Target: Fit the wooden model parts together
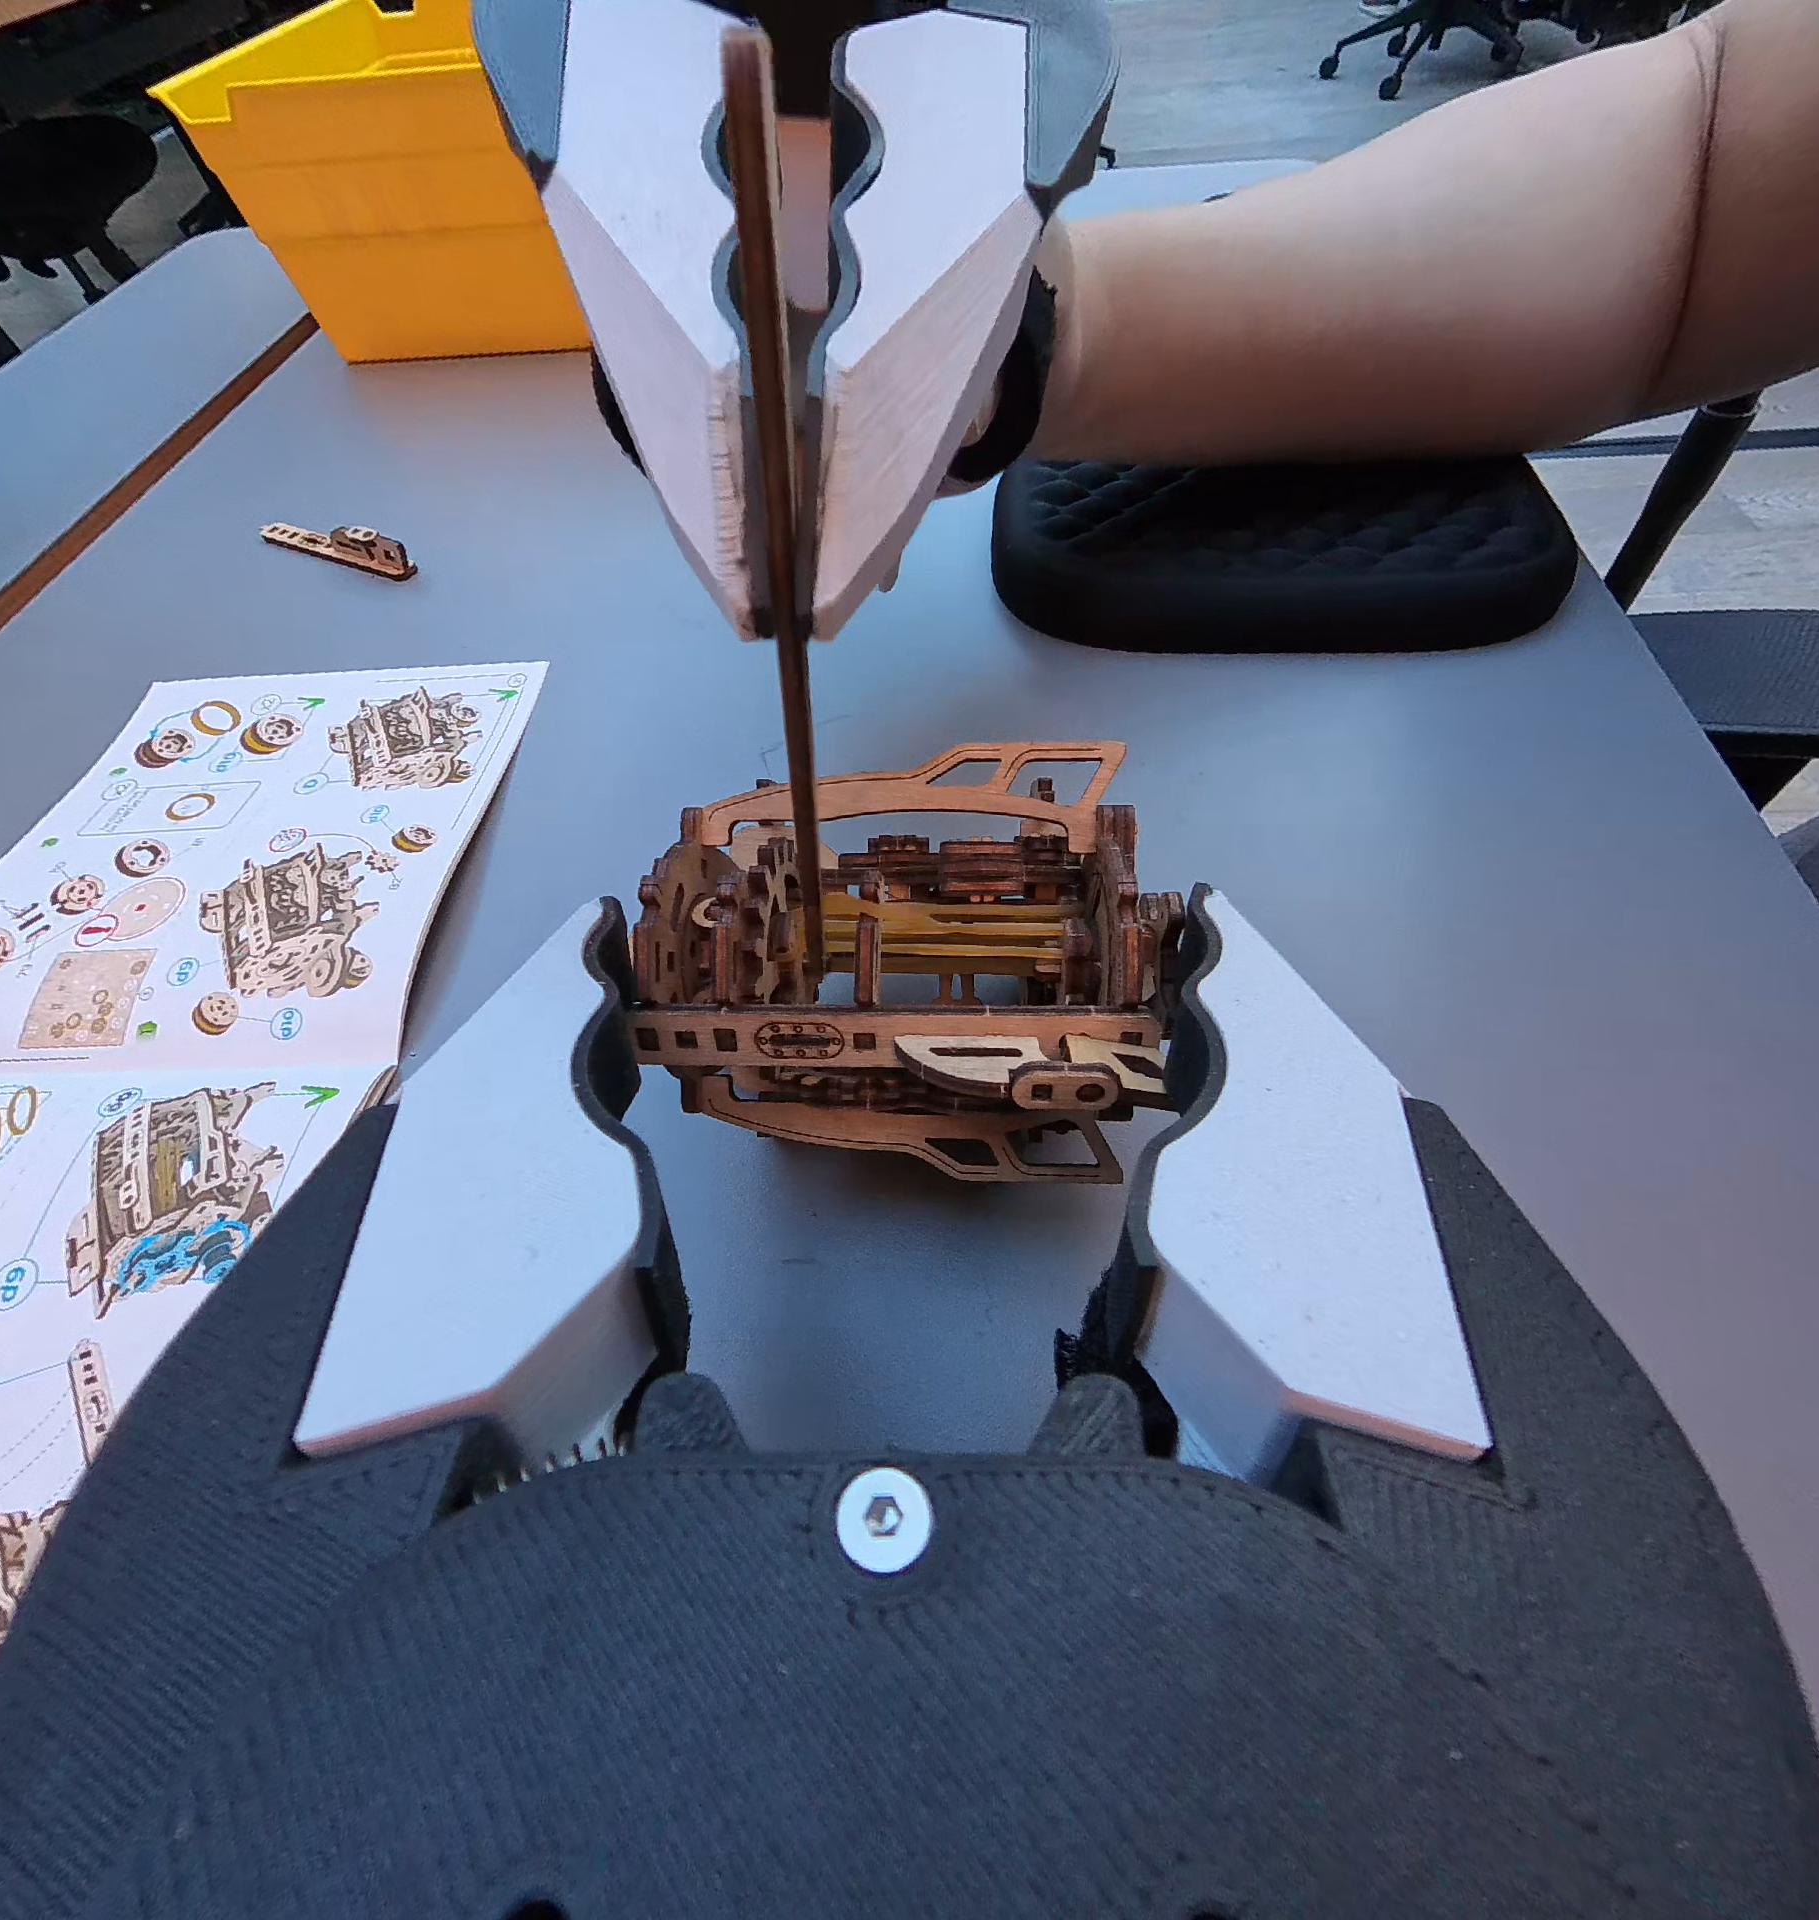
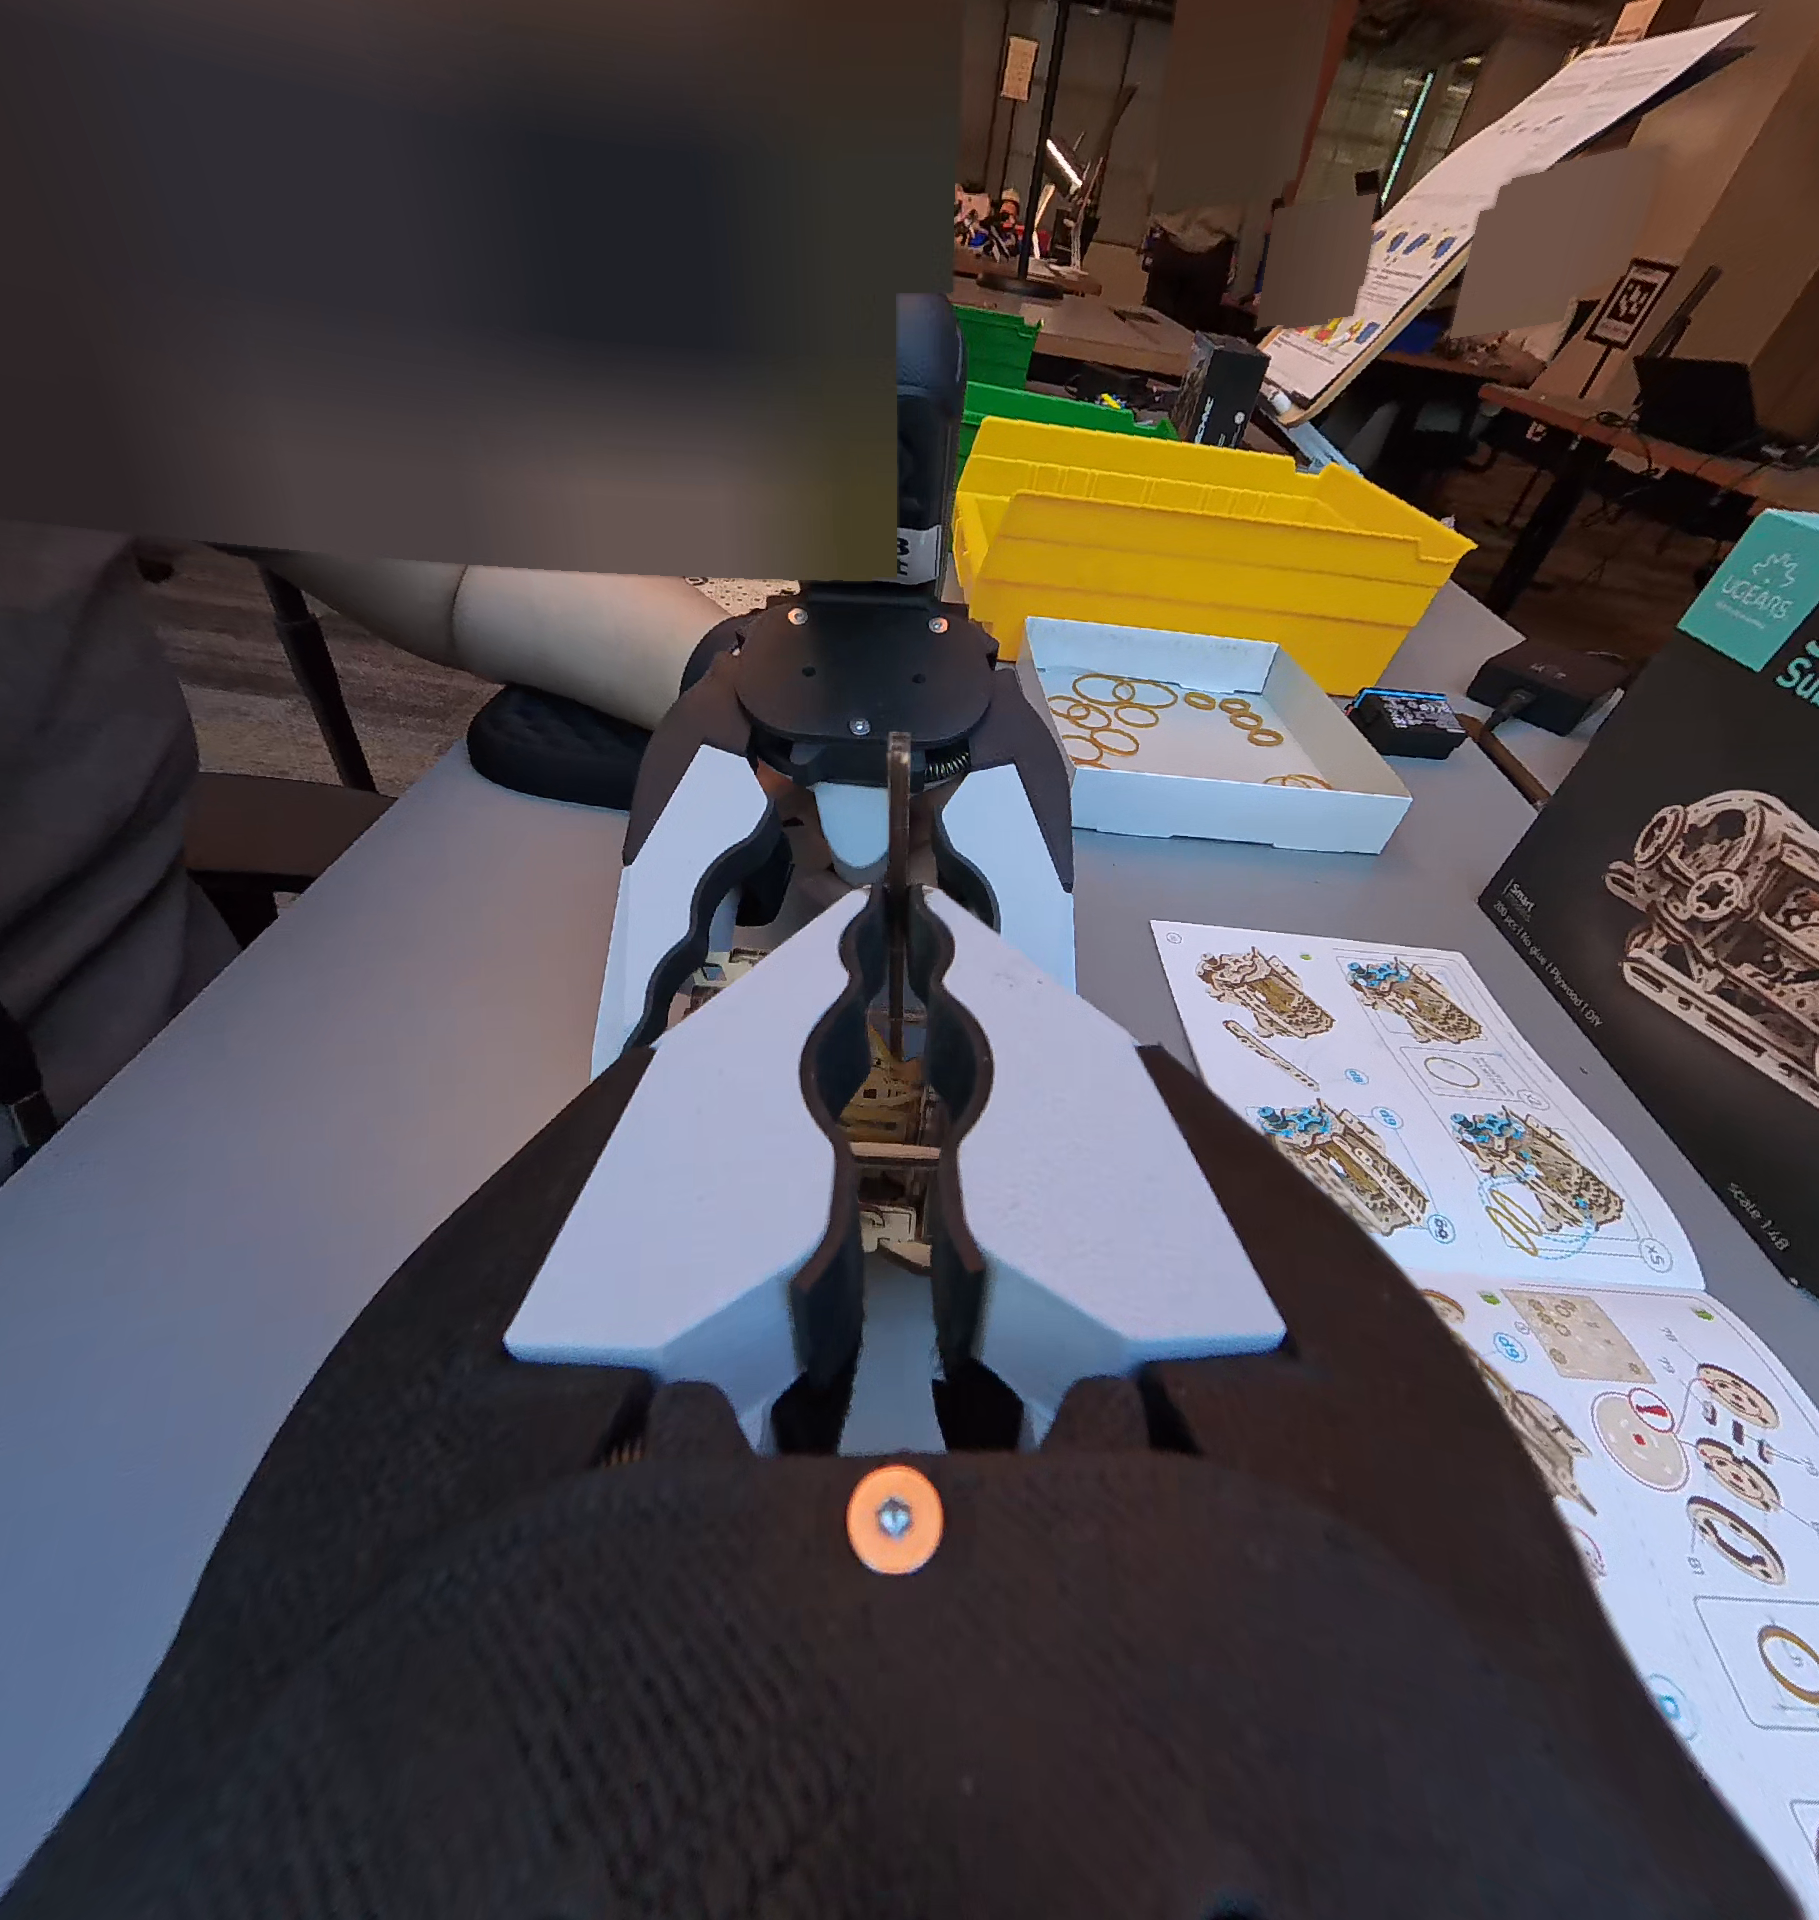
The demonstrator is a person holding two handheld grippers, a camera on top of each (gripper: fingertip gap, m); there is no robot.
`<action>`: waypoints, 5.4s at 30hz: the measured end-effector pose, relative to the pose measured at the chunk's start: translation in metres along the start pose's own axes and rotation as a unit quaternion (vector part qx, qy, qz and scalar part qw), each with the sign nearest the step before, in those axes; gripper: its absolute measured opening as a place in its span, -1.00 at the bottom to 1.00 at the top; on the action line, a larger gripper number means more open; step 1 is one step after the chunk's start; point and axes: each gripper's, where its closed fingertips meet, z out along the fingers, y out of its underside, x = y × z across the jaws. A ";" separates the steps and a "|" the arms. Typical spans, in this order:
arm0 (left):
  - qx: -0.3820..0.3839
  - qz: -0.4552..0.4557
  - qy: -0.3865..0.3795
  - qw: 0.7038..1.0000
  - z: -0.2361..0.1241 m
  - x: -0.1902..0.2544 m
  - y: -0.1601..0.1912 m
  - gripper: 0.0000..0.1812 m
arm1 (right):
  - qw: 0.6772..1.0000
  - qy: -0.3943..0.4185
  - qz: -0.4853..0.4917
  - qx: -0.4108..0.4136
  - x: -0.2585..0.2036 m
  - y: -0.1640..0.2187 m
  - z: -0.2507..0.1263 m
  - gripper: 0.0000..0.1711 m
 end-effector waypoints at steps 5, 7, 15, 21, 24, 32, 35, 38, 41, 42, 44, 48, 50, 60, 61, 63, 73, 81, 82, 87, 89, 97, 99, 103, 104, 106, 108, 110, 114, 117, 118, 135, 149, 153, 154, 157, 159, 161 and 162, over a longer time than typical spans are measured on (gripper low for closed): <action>0.000 0.000 0.000 1.000 0.000 0.000 0.000 0.14 | 0.999 0.018 -0.018 0.022 0.002 -0.008 -0.004 -1.00; 0.000 -0.001 0.000 1.000 0.000 0.000 0.000 0.14 | 0.999 0.020 -0.027 0.022 0.002 -0.010 -0.004 -1.00; 0.000 -0.001 0.000 1.000 0.000 0.000 0.000 0.14 | 0.999 0.012 -0.019 0.025 0.000 -0.008 0.000 -1.00; 0.000 -0.001 0.000 1.000 0.000 0.000 0.000 0.14 | 0.997 0.020 -0.012 0.067 0.002 -0.025 -0.012 -1.00; 0.000 -0.001 0.001 1.000 0.000 0.000 0.000 0.14 | 0.998 0.028 -0.014 0.053 0.004 -0.017 -0.013 -1.00; 0.000 0.000 0.000 1.000 0.000 0.000 0.000 0.14 | 0.998 0.025 -0.060 0.017 -0.004 -0.008 0.002 -1.00; 0.000 0.000 0.001 1.000 0.000 0.000 0.000 0.14 | 0.997 0.024 -0.071 0.001 -0.006 -0.003 0.007 -1.00; 0.000 -0.001 0.001 1.000 0.000 0.000 0.000 0.14 | 0.997 0.023 -0.074 -0.009 -0.006 -0.001 0.008 -1.00; 0.000 -0.001 0.001 1.000 0.000 0.000 0.000 0.14 | 0.996 0.027 -0.078 -0.015 -0.006 0.000 0.006 -1.00; 0.000 0.000 0.001 1.000 0.000 0.000 0.000 0.14 | 0.997 0.026 -0.076 -0.017 -0.006 0.000 0.006 -1.00; 0.000 -0.001 0.001 1.000 0.000 0.000 0.000 0.14 | 0.997 0.024 -0.076 -0.021 -0.007 0.001 0.006 -1.00; 0.000 -0.001 0.001 1.000 0.000 0.000 0.000 0.14 | 0.996 0.011 -0.077 -0.042 -0.011 0.004 0.008 -1.00; 0.001 -0.001 0.000 1.000 0.000 0.000 0.000 0.14 | 0.995 0.010 -0.085 -0.056 -0.013 0.007 0.009 -1.00; 0.001 0.000 0.001 1.000 0.000 0.000 0.000 0.14 | 0.993 0.022 -0.101 -0.061 -0.014 0.004 0.006 -1.00; 0.001 -0.001 0.001 1.000 0.000 0.000 0.000 0.14 | 0.993 0.022 -0.099 -0.060 -0.014 0.004 0.005 -1.00; 0.001 -0.001 0.001 1.000 0.000 0.000 0.000 0.14 | 0.993 0.022 -0.096 -0.057 -0.013 0.003 0.004 -1.00; 0.001 -0.001 0.001 1.000 0.000 0.000 0.000 0.14 | 0.999 0.018 -0.045 0.002 -0.004 -0.009 -0.005 -1.00; 0.001 -0.001 0.001 1.000 0.000 0.000 0.000 0.14 | 0.996 0.046 -0.076 0.020 -0.018 -0.029 -0.016 -1.00; 0.001 -0.001 0.001 1.000 0.000 0.000 0.000 0.14 | 0.993 0.062 -0.103 0.005 -0.024 -0.029 -0.016 -1.00; 0.001 -0.001 0.002 1.000 0.000 0.000 0.000 0.14 | 0.984 0.093 -0.149 -0.024 -0.035 -0.022 -0.010 -1.00; 0.001 -0.001 0.001 1.000 0.000 0.000 0.000 0.14 | 0.985 0.090 -0.145 -0.025 -0.033 -0.021 -0.009 -1.00; 0.000 -0.001 0.001 1.000 0.000 0.000 0.000 0.14 | 0.986 0.090 -0.134 -0.033 -0.027 -0.014 -0.009 -1.00; 0.001 -0.001 0.001 1.000 0.000 0.000 0.000 0.14 | 0.986 0.090 -0.133 -0.041 -0.025 -0.011 -0.009 -1.00; 0.001 -0.001 0.001 1.000 0.000 0.000 0.000 0.14 | 0.985 0.095 -0.140 -0.032 -0.027 -0.016 -0.010 -1.00; 0.001 -0.001 0.001 1.000 0.000 0.000 0.000 0.14 | 0.984 0.097 -0.145 -0.027 -0.028 -0.020 -0.010 -1.00; 0.001 -0.001 0.001 1.000 0.000 0.000 0.000 0.14 | 0.985 0.087 -0.147 -0.015 -0.035 -0.027 -0.008 -1.00; 0.001 -0.001 0.001 1.000 0.000 0.000 0.000 0.14 | 0.986 0.067 -0.150 -0.020 -0.043 -0.025 -0.002 -1.00; 0.001 -0.001 0.001 1.000 0.000 0.000 0.000 0.14 | 0.983 0.065 -0.166 -0.038 -0.046 -0.020 0.004 -1.00; 0.001 -0.001 0.001 1.000 0.000 0.000 0.000 0.14 | 0.979 0.065 -0.185 -0.060 -0.047 -0.013 0.012 -1.00; 0.001 -0.001 0.001 1.000 0.000 0.000 0.000 0.14 | 0.973 0.079 -0.203 -0.077 -0.043 -0.009 0.012 -1.00; 0.001 -0.001 0.001 1.000 0.000 0.000 0.000 0.14 | 0.973 0.081 -0.203 -0.080 -0.042 -0.008 0.011 -0.99; 0.002 -0.001 0.001 1.000 0.000 0.000 0.000 0.14 | 0.971 0.119 -0.191 -0.075 -0.026 -0.008 -0.006 -0.99; 0.001 -0.001 0.001 1.000 0.000 0.000 0.000 0.14 | 0.981 0.103 -0.139 -0.085 -0.028 0.006 -0.002 -1.00; 0.001 -0.001 0.002 1.000 0.000 0.000 0.000 0.14 | 0.987 0.100 -0.112 -0.063 -0.029 0.003 -0.005 -1.00; 0.001 -0.001 0.002 1.000 0.000 0.000 0.000 0.14 | 0.988 0.100 -0.104 -0.055 -0.028 0.001 -0.006 -1.00; 0.001 -0.001 0.002 1.000 0.000 0.000 0.000 0.14 | 0.992 0.095 -0.077 -0.034 -0.029 -0.001 -0.010 -1.00; 0.002 -0.001 0.002 1.000 0.000 0.000 0.000 0.14 | 0.993 0.095 -0.069 -0.030 -0.028 -0.001 -0.011 -1.00; 0.001 -0.001 0.002 1.000 0.000 0.000 0.000 0.14 | 0.993 0.091 -0.064 -0.025 -0.029 -0.002 -0.010 -1.00; 0.001 -0.001 0.002 1.000 0.000 0.000 0.000 0.14 | 0.994 0.089 -0.067 -0.024 -0.030 -0.003 -0.009 -1.00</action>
